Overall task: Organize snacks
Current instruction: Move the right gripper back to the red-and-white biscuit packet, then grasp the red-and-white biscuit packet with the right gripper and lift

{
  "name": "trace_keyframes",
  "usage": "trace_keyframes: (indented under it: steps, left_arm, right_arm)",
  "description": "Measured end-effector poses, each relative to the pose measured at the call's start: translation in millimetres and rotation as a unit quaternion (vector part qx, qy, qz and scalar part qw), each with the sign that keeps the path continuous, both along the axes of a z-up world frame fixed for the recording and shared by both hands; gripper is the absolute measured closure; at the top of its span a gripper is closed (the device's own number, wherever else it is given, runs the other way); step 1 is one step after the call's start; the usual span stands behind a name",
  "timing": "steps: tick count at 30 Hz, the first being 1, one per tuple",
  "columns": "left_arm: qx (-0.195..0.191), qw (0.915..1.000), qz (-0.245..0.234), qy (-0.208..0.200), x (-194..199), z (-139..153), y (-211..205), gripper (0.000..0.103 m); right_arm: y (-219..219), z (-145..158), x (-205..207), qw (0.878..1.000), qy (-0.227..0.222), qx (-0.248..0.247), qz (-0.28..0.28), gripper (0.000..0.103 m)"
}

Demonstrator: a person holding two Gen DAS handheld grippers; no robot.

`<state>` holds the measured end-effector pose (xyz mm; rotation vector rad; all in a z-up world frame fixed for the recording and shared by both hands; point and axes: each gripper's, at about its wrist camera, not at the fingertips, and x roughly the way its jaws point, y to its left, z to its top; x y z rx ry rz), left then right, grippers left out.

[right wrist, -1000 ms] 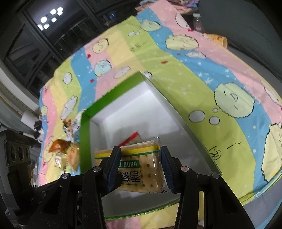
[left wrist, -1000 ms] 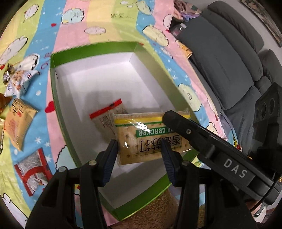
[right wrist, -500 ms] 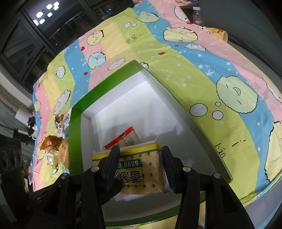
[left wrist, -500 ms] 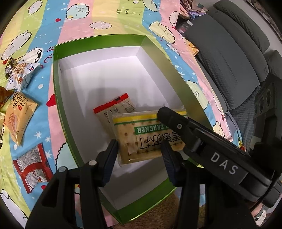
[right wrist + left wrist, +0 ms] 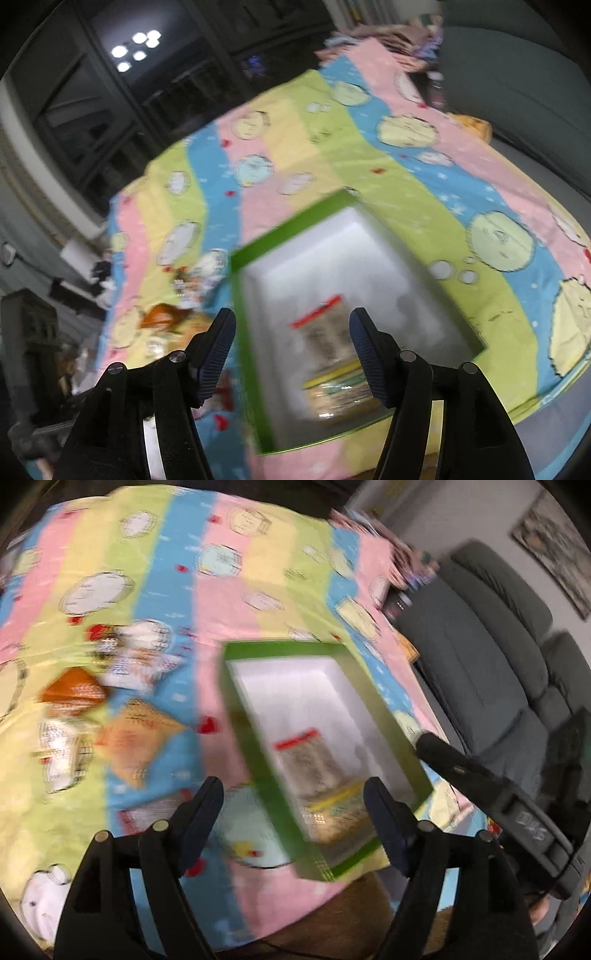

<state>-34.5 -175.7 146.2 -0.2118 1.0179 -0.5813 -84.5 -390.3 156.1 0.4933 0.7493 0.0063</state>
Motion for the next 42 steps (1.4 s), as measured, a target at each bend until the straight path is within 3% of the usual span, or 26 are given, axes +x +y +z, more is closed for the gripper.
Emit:
trace_keyframes:
  steps: [3,8,13,17,24,27,30,33,37,42]
  left_arm:
    - [-0.001,0.9989,0.046,-0.004,2.8,-1.1,42.9,0.023]
    - [0.018,0.9935,0.112,-0.001,-3.2,-19.0,113.9,0.022]
    - [0.03,0.9859,0.162,0.033,-9.8,-55.5,165.1,0.022]
    - [0.053,0.9802,0.184,0.048,-13.6,-73.1,187.0,0.023]
    - [0.034,0.9769,0.2,0.069,-17.3,-86.1,210.3,0.023]
    - [0.03,0.9786,0.192,0.066,-17.6,-85.3,209.4,0.022]
    - [0.027,0.9797,0.187,0.067,-17.9,-87.5,207.8,0.022]
    - [0.023,0.9795,0.186,0.072,-14.8,-90.9,208.8,0.022]
    - [0.02,0.9777,0.195,0.076,-14.0,-93.8,214.0,0.022]
    - [0.008,0.9739,0.212,0.081,-10.9,-93.8,225.0,0.022]
  right_arm:
    - [24.4,6.2,-0.2,0.999,-0.012,0.014,0.036,0.032]
    - [81.6,-1.4,5.7,0.993,-0.004,0.017,0.117,0.031]
    - [131.8,-37.5,25.1,0.986,0.049,0.023,0.157,0.031]
    - [162.1,-67.3,42.1,0.982,0.104,-0.023,0.154,0.031]
    - [188.6,-116.6,62.9,0.966,0.178,-0.101,0.161,0.031]
    - [195.3,-127.6,66.7,0.959,0.188,-0.145,0.157,0.031]
    - [200.7,-131.9,68.4,0.956,0.185,-0.158,0.163,0.031]
    - [206.3,-133.8,67.5,0.954,0.176,-0.153,0.187,0.032]
    - [215.0,-132.1,66.8,0.956,0.164,-0.146,0.196,0.041]
    - [227.5,-126.0,81.9,0.96,0.166,-0.096,0.203,0.052]
